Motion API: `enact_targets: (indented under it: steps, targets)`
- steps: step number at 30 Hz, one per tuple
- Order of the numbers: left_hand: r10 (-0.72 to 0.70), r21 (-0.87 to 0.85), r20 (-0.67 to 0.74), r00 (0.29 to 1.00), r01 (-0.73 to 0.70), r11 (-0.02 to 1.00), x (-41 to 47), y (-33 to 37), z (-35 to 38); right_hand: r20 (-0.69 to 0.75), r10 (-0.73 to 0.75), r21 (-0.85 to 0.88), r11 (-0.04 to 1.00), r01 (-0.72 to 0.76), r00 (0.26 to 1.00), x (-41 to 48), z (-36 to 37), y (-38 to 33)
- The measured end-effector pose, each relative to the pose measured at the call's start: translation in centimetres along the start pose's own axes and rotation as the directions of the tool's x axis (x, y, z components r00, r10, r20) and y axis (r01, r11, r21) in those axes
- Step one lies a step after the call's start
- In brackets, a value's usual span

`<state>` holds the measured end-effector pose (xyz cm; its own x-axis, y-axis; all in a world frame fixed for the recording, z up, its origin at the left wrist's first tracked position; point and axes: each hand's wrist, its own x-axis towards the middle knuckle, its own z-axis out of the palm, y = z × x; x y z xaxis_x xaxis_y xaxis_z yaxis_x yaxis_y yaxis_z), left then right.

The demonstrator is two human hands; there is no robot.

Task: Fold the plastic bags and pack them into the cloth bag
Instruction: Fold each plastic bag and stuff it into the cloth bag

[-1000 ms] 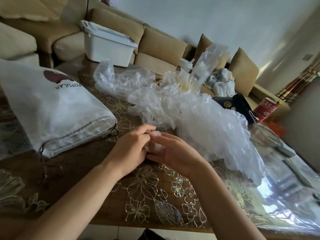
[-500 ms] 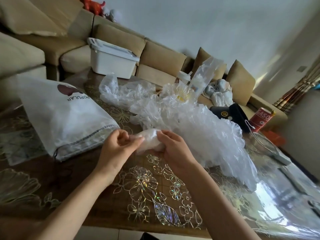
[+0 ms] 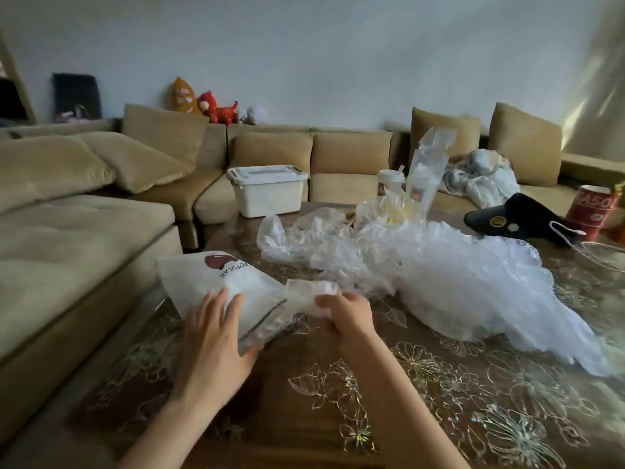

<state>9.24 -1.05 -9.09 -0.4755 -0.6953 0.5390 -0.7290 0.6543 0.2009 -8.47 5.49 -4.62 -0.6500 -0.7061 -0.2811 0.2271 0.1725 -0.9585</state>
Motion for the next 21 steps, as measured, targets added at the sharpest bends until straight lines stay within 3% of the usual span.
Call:
enact_targets:
  steps: [3,6,8,9,10,12,14,17,19,21]
  targets:
    - [-0.023,0.201,0.106,0.994,0.001,0.980,0.6,-0.8,0.8,-0.055,0.086,0.094,0.992,-0.080,0.995,-1.4,1.2,3.3]
    - [-0.068,0.170,0.072,0.995,0.055,0.984,1.7,0.2,-0.3,-0.034,-0.009,0.133,0.991,0.013,0.999,-2.1,1.8,2.8]
    - [-0.185,0.017,0.046,0.982,0.185,0.983,2.6,0.9,-1.2,-0.114,-0.189,0.030,0.981,0.194,0.975,-2.2,2.0,1.9]
    - [-0.216,-0.066,0.023,0.976,0.218,0.974,3.0,1.1,-1.3,-0.154,-0.345,-0.158,0.934,0.322,0.926,-2.5,2.3,1.7]
    - [-0.234,-0.139,-0.002,0.972,0.231,0.963,3.4,1.4,-1.4,-0.122,-0.496,-0.340,0.835,0.433,0.860,-2.9,2.7,1.6]
    - [-0.264,-0.339,-0.060,0.963,0.229,0.912,4.0,2.4,-2.1,0.076,-0.651,-0.439,0.658,0.612,0.755,-4.3,4.1,1.5]
    - [-0.373,-0.517,-0.048,0.927,0.297,0.803,4.3,3.4,-2.8,0.240,-0.629,-0.340,0.659,0.671,0.739,-5.3,5.4,1.8]
    - [-0.557,-0.700,0.087,0.826,0.448,0.556,3.9,3.8,-3.2,0.331,-0.411,-0.318,0.799,0.511,0.849,-4.5,6.4,3.0]
    - [-0.595,-0.782,0.195,0.780,0.490,0.386,3.4,4.0,-3.0,0.286,-0.317,-0.330,0.853,0.404,0.904,-3.7,6.3,4.1]
    - [-0.586,-0.787,0.233,0.776,0.505,0.355,2.5,4.3,-3.1,0.147,-0.359,-0.273,0.881,0.387,0.922,-4.0,6.6,4.7]
